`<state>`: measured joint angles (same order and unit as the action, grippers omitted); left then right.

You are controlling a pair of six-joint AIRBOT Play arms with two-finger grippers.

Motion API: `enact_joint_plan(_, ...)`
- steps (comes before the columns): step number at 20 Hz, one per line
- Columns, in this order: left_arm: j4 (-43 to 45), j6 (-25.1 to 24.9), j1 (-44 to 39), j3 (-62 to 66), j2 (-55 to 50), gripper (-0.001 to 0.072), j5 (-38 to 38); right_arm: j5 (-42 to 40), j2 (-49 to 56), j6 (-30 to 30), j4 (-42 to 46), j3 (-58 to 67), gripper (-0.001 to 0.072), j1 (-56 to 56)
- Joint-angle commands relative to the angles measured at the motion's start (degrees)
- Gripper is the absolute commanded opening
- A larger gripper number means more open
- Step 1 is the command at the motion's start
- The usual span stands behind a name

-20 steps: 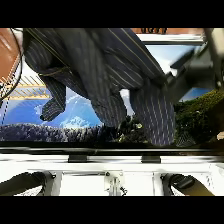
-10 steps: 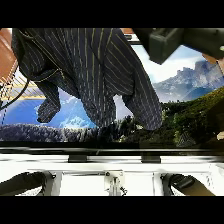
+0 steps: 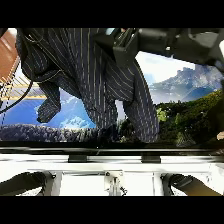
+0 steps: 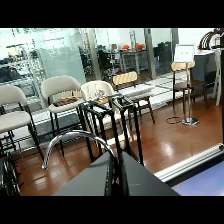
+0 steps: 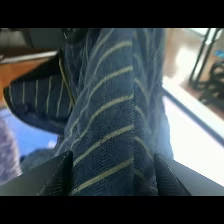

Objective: Fold the shirts.

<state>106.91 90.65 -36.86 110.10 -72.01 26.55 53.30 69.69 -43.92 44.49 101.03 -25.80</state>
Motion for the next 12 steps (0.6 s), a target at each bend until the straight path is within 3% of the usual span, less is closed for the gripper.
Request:
enact_joint_plan(1,0.02,0.02,-0.07,0.02,0.00,0.0064,-0.92,3.19,2.89,0.87,-0.39,0.07,0.0617,-0.02)
enact_joint_plan(2,0.02,0.02,-0.07,0.04,0.02,0.0064,-1.03,3.04,3.30,0.52,-0.15,0.07,0.0537,-0.02)
enact_joint_plan(3,-0.02,0.04,-0.09,0.04,0.02,0.0064,-0.96,2.45,3.30,0.59,-0.04,0.07,0.0254,-0.02)
enact_joint_plan(4,-0.24,0.04,-0.07,0.04,0.02,0.0065,-0.98,1.29,3.21,1.01,-0.17,0.09,0.0115,-0.02)
enact_joint_plan(6,-0.42,0.04,-0.07,0.02,0.02,0.0072,-0.61,-1.36,2.73,1.16,-0.26,0.09,0.0104,-0.02)
enact_joint_plan(7,-0.42,0.07,-0.20,0.04,0.07,0.0239,-0.31,-2.84,2.32,1.22,-0.26,0.09,0.0103,-0.02)
enact_joint_plan(8,-0.42,0.76,-0.52,0.04,0.13,0.0533,-0.37,-4.22,1.77,1.73,-0.24,0.09,0.0100,-0.02)
enact_joint_plan(9,-0.42,1.70,-0.98,0.04,0.28,0.0687,-0.33,-5.46,1.18,2.32,-0.20,0.09,0.0099,-0.02)
enact_joint_plan(12,-0.37,1.51,-2.23,0.04,0.92,0.0696,-0.35,-9.31,-0.28,2.40,1.46,0.07,0.0098,0.00)
